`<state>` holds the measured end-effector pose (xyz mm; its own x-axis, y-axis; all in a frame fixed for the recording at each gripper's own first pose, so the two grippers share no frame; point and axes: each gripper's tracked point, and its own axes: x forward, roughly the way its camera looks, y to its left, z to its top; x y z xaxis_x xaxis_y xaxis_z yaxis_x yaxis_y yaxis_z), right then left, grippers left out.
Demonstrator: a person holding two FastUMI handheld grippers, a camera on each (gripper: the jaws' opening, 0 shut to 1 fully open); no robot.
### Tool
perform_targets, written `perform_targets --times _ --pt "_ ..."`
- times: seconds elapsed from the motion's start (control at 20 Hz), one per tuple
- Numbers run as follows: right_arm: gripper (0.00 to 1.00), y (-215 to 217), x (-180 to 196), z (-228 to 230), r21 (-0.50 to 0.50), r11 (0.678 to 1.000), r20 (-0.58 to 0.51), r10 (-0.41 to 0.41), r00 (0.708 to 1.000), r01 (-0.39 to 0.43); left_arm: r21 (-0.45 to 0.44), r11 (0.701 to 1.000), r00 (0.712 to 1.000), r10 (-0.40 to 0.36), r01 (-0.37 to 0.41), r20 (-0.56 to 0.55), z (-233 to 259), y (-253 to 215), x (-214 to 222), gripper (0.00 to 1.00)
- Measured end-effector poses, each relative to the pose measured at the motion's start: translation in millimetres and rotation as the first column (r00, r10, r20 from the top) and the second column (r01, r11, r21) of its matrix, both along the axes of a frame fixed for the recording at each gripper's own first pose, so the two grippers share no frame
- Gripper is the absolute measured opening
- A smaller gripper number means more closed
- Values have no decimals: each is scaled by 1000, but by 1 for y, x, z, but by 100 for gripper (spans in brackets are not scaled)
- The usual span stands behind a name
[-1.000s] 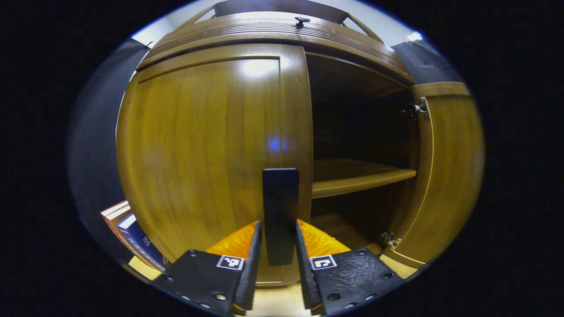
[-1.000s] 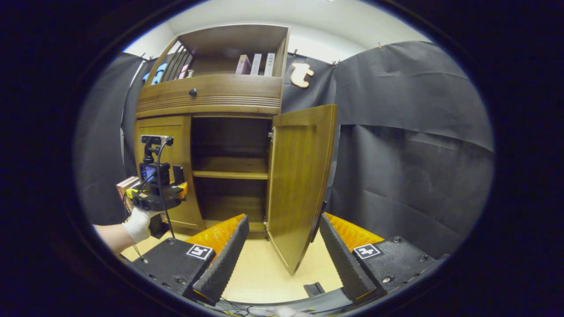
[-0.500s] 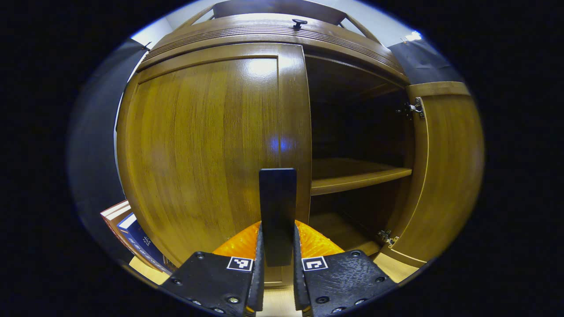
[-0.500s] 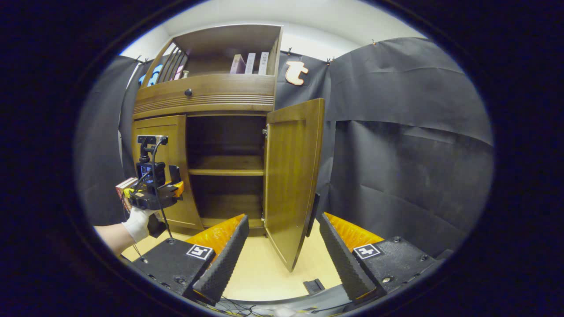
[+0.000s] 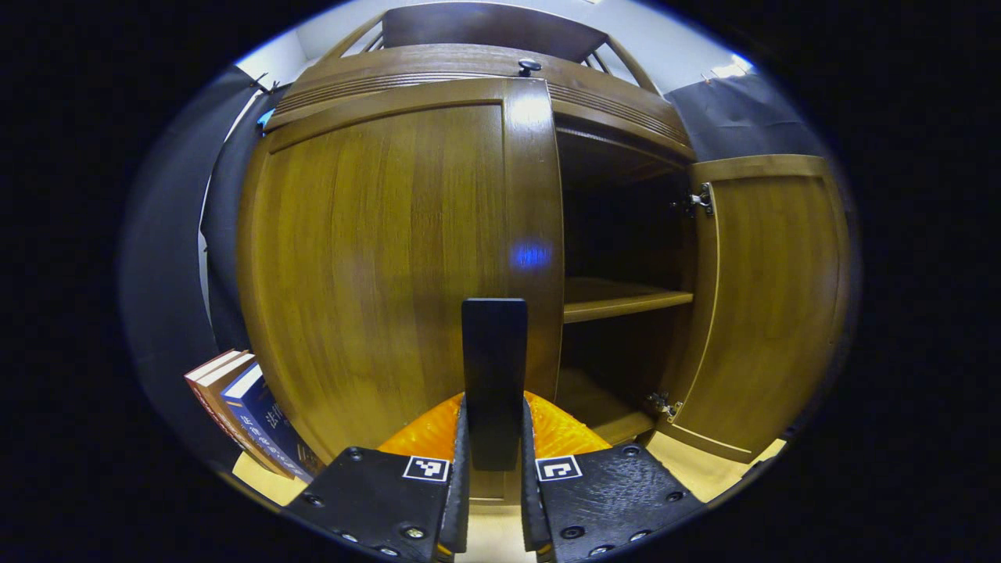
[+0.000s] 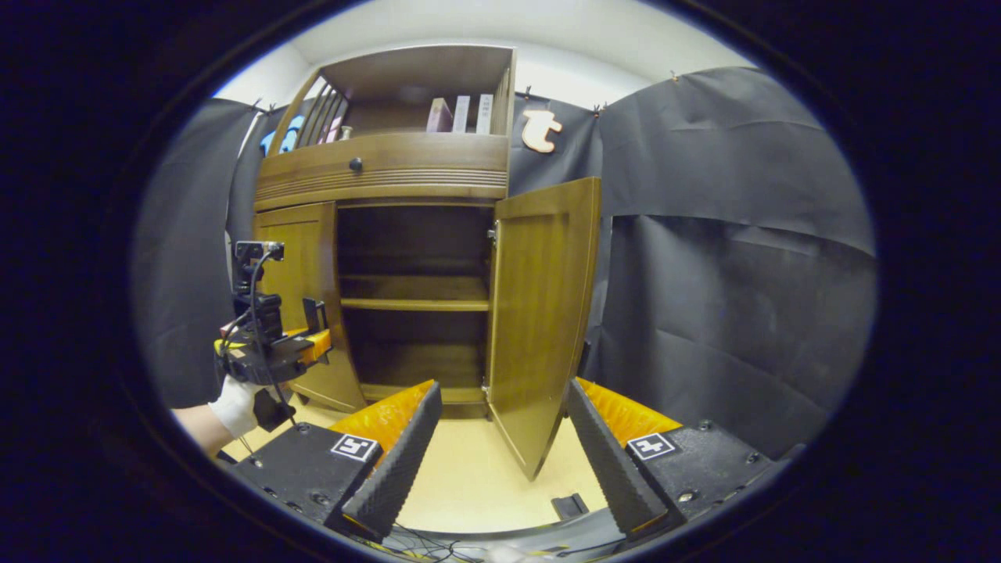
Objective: Open the right door of the double-door shoe cabinet with the right hand, and open the left door with the left hand.
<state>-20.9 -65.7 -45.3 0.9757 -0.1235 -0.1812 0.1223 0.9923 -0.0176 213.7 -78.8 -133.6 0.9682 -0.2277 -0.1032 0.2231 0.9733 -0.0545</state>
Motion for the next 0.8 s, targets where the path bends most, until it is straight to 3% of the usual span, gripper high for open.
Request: perform_targets --times 0.8 --pt "100 42 15 -7 -1 992 -24 130 991 -130 -13 999 999 52 -52 -5 -3 54 -85 26"
